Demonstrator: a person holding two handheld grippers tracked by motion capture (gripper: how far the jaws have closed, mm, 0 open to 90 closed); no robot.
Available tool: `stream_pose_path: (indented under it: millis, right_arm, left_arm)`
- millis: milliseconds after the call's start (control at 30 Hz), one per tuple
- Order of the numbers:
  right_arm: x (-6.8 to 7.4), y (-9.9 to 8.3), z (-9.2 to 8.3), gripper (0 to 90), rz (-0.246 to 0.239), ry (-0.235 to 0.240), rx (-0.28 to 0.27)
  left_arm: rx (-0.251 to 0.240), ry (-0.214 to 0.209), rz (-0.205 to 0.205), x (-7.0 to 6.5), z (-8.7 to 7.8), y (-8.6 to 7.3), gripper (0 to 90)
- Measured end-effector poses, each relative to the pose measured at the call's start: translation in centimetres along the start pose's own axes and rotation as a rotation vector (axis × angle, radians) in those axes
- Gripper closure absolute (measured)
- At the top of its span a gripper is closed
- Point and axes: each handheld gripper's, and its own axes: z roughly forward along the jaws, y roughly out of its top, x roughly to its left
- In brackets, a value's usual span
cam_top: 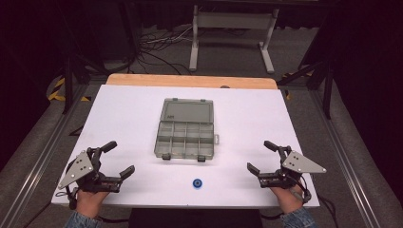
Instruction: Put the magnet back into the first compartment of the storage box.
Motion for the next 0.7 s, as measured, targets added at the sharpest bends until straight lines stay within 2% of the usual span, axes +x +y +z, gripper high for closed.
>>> stream_pose_path:
  millis: [100, 700]
  right_arm:
    - [0.06, -0.02, 0.02, 5.3, -0.003, 0.002, 0.001]
    - [-0.17, -0.06, 0.14, 5.4, 0.0, 0.008, 0.004]
  left_arm:
    - [-0.006, 0.006, -0.011, 0.07, -0.03, 0.07, 0.5]
    - [0.013, 0.037, -0.008, 0.05, 0.07, -0.03, 0.6]
